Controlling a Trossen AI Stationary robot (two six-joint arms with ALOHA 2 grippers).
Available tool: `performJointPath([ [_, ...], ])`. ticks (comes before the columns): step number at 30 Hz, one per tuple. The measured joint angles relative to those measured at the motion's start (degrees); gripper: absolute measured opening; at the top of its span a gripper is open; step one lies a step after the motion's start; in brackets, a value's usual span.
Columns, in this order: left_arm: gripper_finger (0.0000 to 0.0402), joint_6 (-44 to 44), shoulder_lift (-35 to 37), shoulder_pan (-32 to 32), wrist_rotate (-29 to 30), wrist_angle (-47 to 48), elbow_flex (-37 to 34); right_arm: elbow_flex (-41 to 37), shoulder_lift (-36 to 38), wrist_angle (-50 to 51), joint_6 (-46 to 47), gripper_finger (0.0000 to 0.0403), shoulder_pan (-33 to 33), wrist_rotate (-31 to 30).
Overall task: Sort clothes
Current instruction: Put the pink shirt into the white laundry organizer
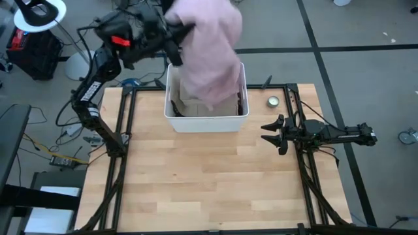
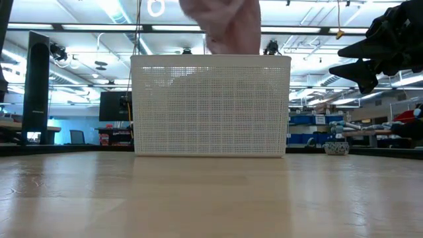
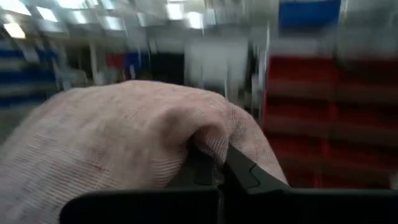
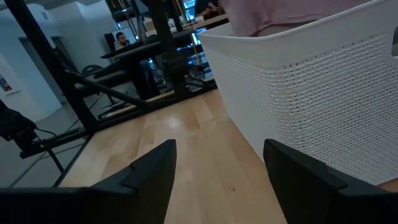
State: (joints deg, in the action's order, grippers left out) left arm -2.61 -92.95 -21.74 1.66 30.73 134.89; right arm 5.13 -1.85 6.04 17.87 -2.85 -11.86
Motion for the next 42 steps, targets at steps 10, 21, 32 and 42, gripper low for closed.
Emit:
performJointPath([
  [10,0.0,10.8,-0.3,0.0,6.7,34.1,-0.2,0.0,0.0,0.0,0.0,0.0245,0.0,0.0],
  [21,0.0,17.7,-2.0,-1.5,3.9,31.8,-10.7,0.0,0.0,0.0,0.0,0.0245,0.0,0.0],
  [32,0.0,17.2,-14.1,-3.9,-6.5,25.4,-21.6,0.0,0.0,-0.2,0.0,0.0245,0.0,0.0],
  [42,0.0005,8.0,-30.1,-4.9,-13.7,21.4,-23.3,0.0,0.0,-0.3,0.0,0.0245,0.0,0.0],
])
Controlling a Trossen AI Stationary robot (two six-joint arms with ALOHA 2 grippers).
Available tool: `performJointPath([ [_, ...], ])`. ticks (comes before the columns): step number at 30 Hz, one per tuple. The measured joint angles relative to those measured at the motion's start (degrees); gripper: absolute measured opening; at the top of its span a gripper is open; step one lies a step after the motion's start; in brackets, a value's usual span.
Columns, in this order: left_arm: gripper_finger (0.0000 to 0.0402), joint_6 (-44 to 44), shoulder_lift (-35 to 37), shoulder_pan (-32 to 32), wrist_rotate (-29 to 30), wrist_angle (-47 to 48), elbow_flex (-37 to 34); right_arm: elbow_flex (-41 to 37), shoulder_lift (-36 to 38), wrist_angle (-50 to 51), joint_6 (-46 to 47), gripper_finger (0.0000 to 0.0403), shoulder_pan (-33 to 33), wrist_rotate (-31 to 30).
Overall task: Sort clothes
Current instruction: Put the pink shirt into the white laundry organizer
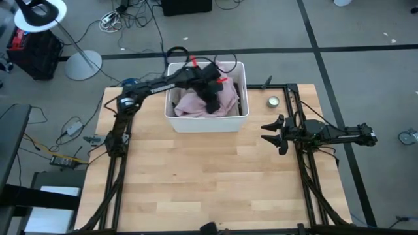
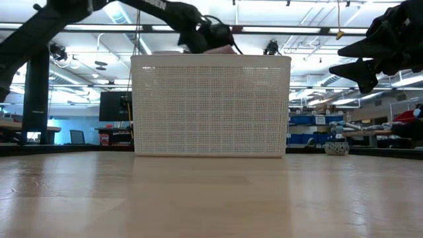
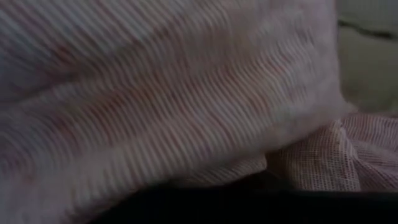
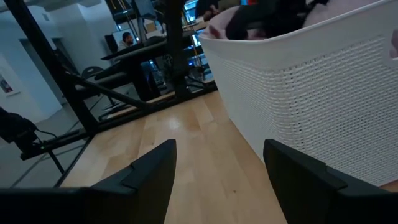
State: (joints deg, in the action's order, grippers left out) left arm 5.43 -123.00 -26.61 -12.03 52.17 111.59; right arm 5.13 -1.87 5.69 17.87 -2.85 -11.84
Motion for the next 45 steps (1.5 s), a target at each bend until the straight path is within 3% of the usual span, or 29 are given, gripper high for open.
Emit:
performJointPath([
  [6,0.0009,-7.0,-3.5,0.2,0.6,-7.0,-0.1,0.0,0.0,0.0,0.0,0.0245,0.0,0.0],
  [10,0.0035,-9.0,-4.0,0.4,0.6,-9.6,1.6,0.0,0.0,0.0,0.0,0.0245,0.0,0.0],
  [17,0.0131,-10.5,-4.6,0.4,0.8,-2.5,10.9,0.0,0.0,-0.1,0.0,0.0245,0.0,0.0],
  [21,0.0162,-8.7,-4.6,0.4,1.2,4.7,18.1,0.0,0.0,0.0,0.0,0.0245,0.0,0.0],
  [24,0.0167,-7.2,-4.5,0.3,2.9,10.2,23.3,0.0,0.0,-0.1,0.0,0.0245,0.0,0.0],
  [31,0.0168,-5.6,1.3,0.3,7.7,17.2,22.5,0.0,0.0,-0.1,0.0,0.0245,0.0,0.0],
  [41,0.0167,-4.0,9.5,1.6,6.8,20.5,22.8,0.0,0.0,0.0,0.0,0.0245,0.0,0.0],
  [45,0.0147,-1.3,12.1,1.6,6.8,24.6,22.9,0.0,0.0,0.0,0.0,0.0245,0.0,0.0],
])
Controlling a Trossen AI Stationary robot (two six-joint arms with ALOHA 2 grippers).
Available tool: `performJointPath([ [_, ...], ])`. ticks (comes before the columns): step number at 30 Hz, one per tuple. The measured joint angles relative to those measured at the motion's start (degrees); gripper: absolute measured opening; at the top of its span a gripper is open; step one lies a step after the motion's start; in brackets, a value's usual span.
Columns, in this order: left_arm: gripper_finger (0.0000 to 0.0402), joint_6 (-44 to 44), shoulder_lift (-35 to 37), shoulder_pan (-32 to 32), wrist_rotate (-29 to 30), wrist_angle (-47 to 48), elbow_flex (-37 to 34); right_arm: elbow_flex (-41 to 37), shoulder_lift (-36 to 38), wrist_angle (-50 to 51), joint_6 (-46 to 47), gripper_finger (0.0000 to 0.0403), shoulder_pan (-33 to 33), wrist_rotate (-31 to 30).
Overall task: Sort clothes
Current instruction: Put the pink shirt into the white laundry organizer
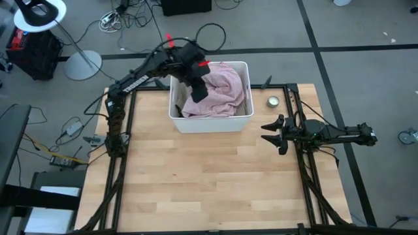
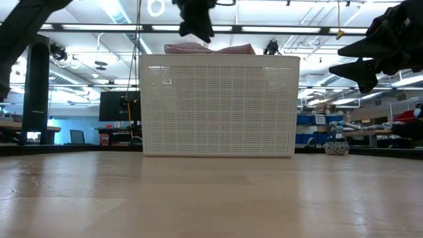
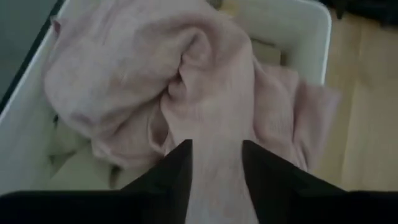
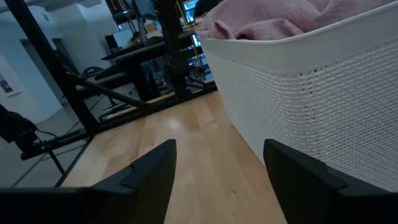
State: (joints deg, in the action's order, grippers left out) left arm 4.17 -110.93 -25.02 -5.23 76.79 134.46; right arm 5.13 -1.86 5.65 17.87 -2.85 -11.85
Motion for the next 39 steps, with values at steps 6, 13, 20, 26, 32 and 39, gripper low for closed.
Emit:
performJointPath([
  [6,0.003,3.2,-1.0,0.3,-2.9,6.2,-2.2,0.0,0.0,0.0,0.0,0.0245,0.0,0.0],
  [13,0.0003,5.2,-1.2,0.9,-2.3,0.7,-15.0,0.0,0.0,0.0,0.0,0.0245,0.0,0.0],
  [20,0.0001,3.8,-0.6,-2.1,-5.5,-14.2,-33.9,0.0,0.0,0.0,0.0,0.0245,0.0,0.0],
  [26,0.0001,0.2,-0.8,-4.7,-10.7,-15.8,-37.9,0.0,0.0,0.0,0.0,0.0245,0.0,0.0],
  [32,0.0001,0.8,0.2,-4.9,-4.4,-14.0,-30.8,0.0,0.0,0.0,0.0,0.0245,0.0,0.0],
  [39,0.0004,0.3,0.3,-5.0,-1.9,-9.0,-20.2,0.0,0.0,0.0,0.0,0.0245,0.0,0.0],
])
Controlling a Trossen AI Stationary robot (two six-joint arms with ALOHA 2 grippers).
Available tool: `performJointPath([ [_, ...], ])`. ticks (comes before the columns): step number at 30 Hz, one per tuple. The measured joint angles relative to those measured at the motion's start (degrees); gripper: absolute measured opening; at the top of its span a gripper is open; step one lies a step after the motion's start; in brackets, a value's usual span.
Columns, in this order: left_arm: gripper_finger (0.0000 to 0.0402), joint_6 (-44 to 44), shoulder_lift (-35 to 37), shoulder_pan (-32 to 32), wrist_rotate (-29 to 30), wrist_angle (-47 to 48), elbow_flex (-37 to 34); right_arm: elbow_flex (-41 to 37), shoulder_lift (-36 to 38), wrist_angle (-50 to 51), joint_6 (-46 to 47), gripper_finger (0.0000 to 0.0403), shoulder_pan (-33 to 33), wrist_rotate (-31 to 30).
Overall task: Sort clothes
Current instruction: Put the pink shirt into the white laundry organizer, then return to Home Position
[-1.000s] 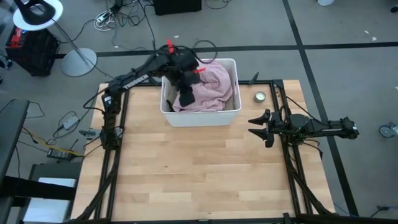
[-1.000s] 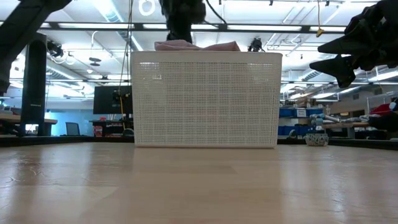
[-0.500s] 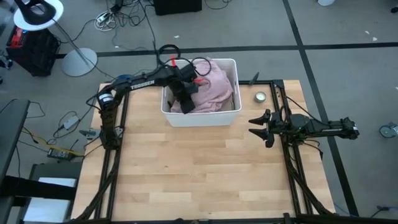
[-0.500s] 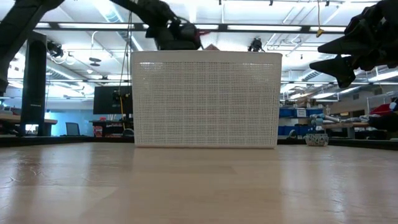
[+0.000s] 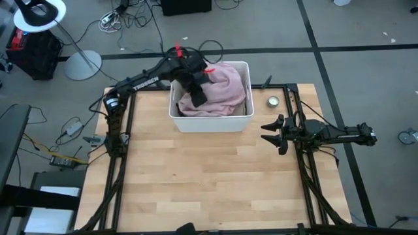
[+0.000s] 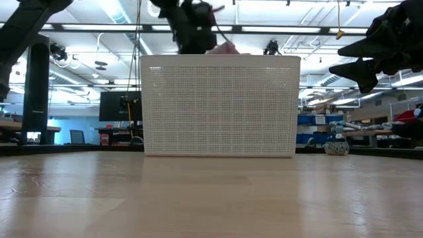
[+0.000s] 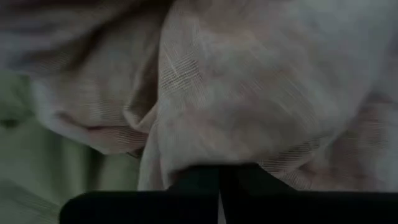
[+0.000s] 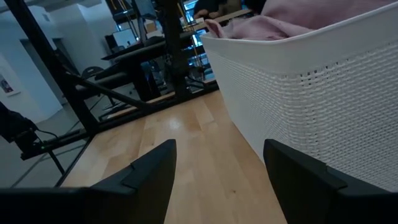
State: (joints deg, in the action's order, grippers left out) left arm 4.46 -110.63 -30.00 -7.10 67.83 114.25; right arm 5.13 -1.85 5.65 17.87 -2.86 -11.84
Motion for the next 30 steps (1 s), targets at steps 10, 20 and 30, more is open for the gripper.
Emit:
performJointPath([
  [10,0.0005,-3.0,0.1,1.0,-3.8,9.1,13.1,0.0,0.0,0.0,0.0,0.0245,0.0,0.0],
  [20,0.0005,-1.3,7.2,6.3,-4.6,8.9,13.5,0.0,0.0,0.0,0.0,0.0245,0.0,0.0],
  [30,0.0005,-5.7,24.6,14.1,-2.9,-6.4,-5.1,0.0,0.0,0.0,0.0,0.0245,0.0,0.0],
])
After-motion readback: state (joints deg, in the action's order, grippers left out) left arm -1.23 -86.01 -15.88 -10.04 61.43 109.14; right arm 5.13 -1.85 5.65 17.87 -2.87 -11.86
